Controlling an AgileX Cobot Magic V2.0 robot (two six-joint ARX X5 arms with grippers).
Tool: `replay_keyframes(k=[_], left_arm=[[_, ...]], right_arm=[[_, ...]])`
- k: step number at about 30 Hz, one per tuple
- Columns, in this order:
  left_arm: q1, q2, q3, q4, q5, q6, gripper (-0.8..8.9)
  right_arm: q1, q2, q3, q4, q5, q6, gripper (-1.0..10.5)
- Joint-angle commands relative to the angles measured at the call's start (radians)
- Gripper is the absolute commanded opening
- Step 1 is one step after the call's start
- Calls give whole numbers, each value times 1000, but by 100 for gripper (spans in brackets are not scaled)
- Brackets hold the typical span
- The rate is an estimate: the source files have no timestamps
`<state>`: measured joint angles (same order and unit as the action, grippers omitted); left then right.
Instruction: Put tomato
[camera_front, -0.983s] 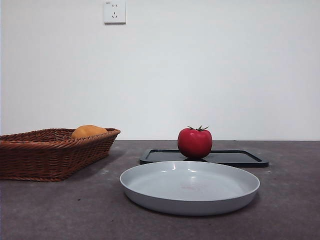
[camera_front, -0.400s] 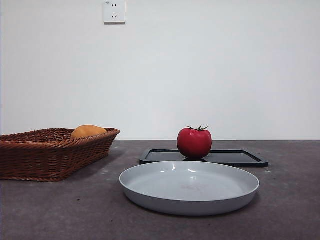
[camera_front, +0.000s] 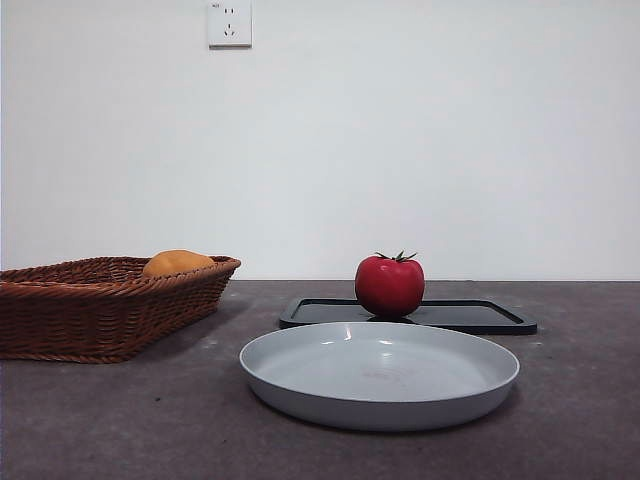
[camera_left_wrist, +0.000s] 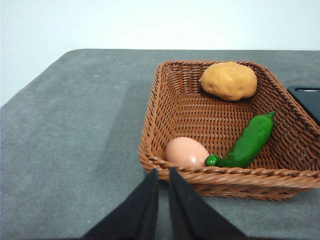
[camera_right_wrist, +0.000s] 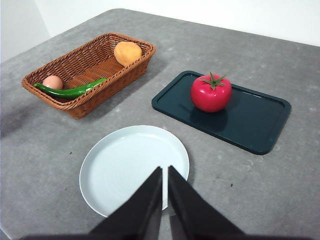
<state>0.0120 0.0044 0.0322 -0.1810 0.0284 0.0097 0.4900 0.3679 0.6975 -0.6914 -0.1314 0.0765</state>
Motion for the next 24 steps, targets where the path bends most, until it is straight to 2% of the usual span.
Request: replay_keyframes(k=[1,16,20,24], left_arm=[[2,-1,-21,-6,1,8,33],[2,-1,-21,-6,1,8,33],[2,-1,-21,-6,1,8,32],[2,-1,-21,-6,1,8,33]], right_arm=[[5,1,10,11,1,1,6],[5,1,10,11,1,1,6],[-51,-8,7,26,-4,1,6],[-159,-41,-27,121,0,1,6]])
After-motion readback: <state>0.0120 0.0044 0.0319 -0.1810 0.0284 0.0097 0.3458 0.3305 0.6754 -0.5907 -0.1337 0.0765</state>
